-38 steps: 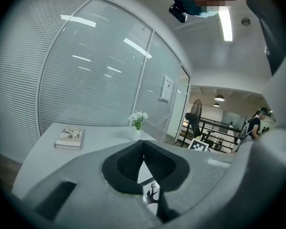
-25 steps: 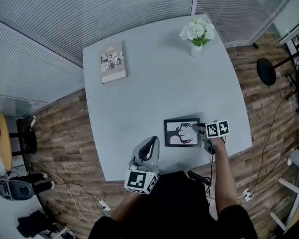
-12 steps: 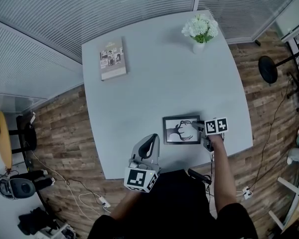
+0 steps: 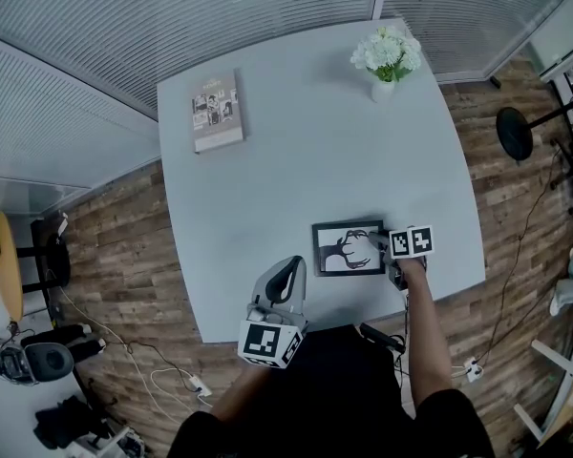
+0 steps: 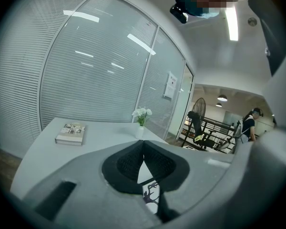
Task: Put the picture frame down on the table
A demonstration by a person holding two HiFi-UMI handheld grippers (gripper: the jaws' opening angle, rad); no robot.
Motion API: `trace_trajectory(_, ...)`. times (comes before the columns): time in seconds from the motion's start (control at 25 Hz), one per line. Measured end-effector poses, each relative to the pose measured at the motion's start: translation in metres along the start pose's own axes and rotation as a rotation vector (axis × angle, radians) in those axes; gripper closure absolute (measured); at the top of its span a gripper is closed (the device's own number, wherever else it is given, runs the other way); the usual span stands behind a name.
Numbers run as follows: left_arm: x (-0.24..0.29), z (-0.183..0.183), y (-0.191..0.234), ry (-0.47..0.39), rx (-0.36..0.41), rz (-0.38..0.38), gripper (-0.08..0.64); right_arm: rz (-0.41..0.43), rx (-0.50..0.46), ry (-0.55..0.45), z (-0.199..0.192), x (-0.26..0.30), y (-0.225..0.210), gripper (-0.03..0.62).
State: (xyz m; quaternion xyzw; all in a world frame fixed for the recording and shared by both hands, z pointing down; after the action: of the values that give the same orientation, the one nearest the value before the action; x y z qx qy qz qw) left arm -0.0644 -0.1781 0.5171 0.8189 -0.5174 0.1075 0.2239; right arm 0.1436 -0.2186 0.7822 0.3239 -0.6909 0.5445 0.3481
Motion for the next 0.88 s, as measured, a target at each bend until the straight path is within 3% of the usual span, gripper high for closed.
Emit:
trace_trajectory(0.2, 0.0, 0.0, 0.002, 0.0, -0.006, 0.001, 0.545, -0.098, -0.046, 0.016, -0.001, 0.005, -0.007, 0.449)
trace_trajectory(0.88, -0.003, -0.005, 0.001, 0.002, -0.017, 0.011, 0.543, -0.205, -0.104, 0.03, -0.009, 0.012, -0.011, 0.443)
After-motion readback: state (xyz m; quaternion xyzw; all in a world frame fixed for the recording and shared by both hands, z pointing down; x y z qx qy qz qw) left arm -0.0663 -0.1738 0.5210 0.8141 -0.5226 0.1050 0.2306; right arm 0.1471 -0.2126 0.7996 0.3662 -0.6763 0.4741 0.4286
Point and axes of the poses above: the fingertips, and each gripper's own axes: x forward along the fingers, y to its left, z out of its top, the point moved 1 cm from there along -x, backward along the fingers, and after that the axes turned 6 degrees about y, right-handed, at the moved point
